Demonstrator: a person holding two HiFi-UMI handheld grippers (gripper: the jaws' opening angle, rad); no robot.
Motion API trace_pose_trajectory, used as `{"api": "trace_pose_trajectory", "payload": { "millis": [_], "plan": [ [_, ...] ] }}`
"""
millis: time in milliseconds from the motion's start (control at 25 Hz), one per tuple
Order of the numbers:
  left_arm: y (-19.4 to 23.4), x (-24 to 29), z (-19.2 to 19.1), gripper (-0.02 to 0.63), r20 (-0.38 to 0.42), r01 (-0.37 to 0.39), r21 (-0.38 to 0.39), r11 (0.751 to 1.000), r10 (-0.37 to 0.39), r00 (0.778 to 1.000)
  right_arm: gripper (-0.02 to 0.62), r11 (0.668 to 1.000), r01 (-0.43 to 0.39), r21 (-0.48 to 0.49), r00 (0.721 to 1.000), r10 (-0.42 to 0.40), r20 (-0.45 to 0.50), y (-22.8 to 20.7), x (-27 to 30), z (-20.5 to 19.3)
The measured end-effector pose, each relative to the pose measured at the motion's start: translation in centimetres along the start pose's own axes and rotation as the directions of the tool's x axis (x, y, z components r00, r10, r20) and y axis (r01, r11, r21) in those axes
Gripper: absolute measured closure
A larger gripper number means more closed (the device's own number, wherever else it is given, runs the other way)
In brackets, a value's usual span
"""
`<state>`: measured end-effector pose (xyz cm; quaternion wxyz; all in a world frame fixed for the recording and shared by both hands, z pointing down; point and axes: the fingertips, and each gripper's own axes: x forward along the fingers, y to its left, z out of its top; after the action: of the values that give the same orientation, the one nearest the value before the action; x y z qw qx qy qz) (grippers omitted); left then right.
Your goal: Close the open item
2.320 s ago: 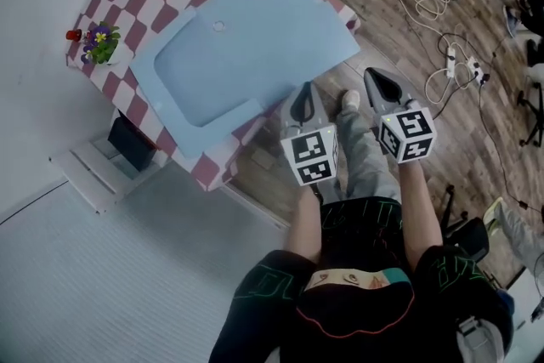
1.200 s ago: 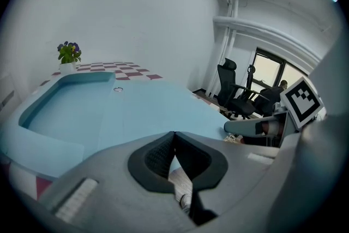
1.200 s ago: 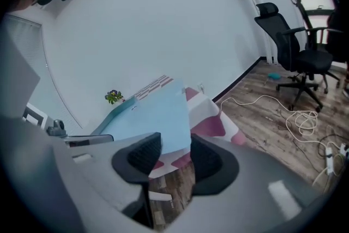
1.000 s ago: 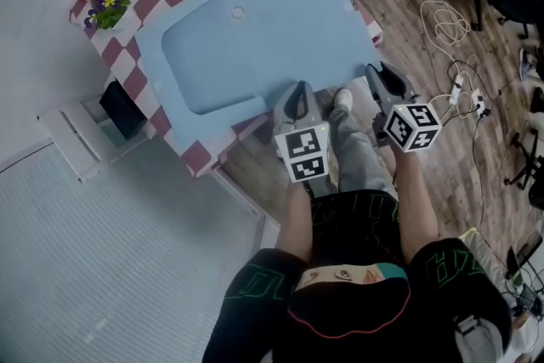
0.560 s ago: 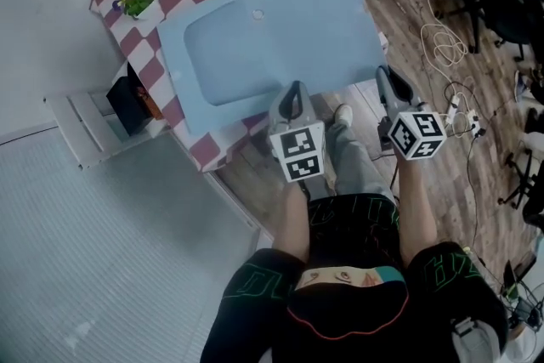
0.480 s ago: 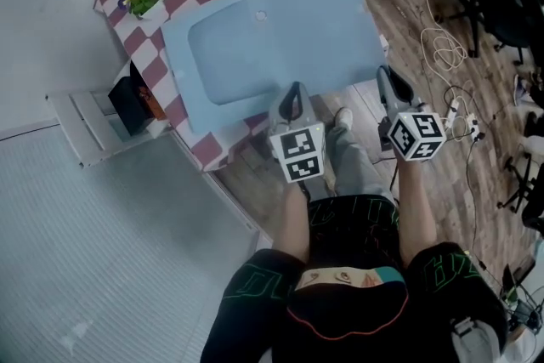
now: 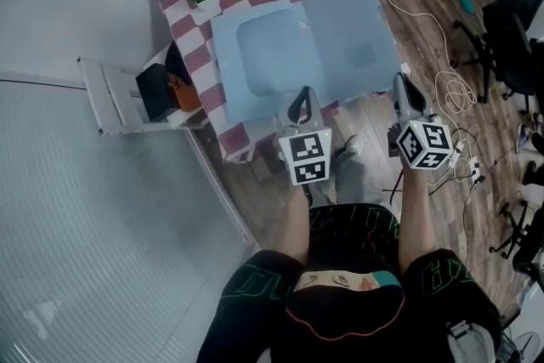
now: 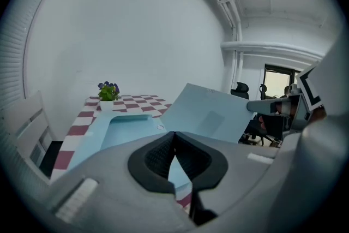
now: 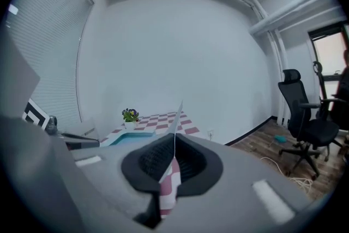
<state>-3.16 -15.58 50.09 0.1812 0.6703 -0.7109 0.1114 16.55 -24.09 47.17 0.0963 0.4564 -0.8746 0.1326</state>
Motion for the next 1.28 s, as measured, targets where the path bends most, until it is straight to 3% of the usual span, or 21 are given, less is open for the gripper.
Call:
{"api": "trace_pose_trajectory", "payload": {
  "millis": [360,600,800,960,1120,1280],
  "plan": [
    [4.5,-2.6,2.2,0.597,0.070,-0.054,-0.024,0.998,0.055,0.996,0.589,0.989,-0.103,-0.102,0.993,0.108,0.040,6.7,1.3,3.4],
    [7.3,-4.1,3.4,0.597,0.109,-0.099,-0.052,0.994,0.104,0.989,0.589,0.953,-0.232,-0.196,0.970,0.242,0.029,12.6,2.6,5.0],
    [10.6,-6.3,5.2,0.597,0.170,-0.149,-0.106,0.983,0.165,0.971,0.589,0.873,-0.355,-0.335,0.931,0.362,-0.045,18.4,4.1,5.2],
    [13.2,-7.7,5.7,0.597,0.185,-0.207,-0.138,0.969,0.231,0.955,0.589,0.780,-0.474,-0.408,0.876,0.465,-0.129,23.6,4.8,4.1],
    [15.6,-9.0,4.6,0.597,0.176,-0.250,-0.179,0.952,0.281,0.944,0.589,0.687,-0.577,-0.443,0.812,0.540,-0.220,28.2,4.9,1.7],
    [18.3,-10.0,3.6,0.597,0.160,-0.289,-0.203,0.936,0.323,0.933,0.589,0.626,-0.643,-0.441,0.763,0.574,-0.297,31.6,5.5,-1.0]
  ]
}}
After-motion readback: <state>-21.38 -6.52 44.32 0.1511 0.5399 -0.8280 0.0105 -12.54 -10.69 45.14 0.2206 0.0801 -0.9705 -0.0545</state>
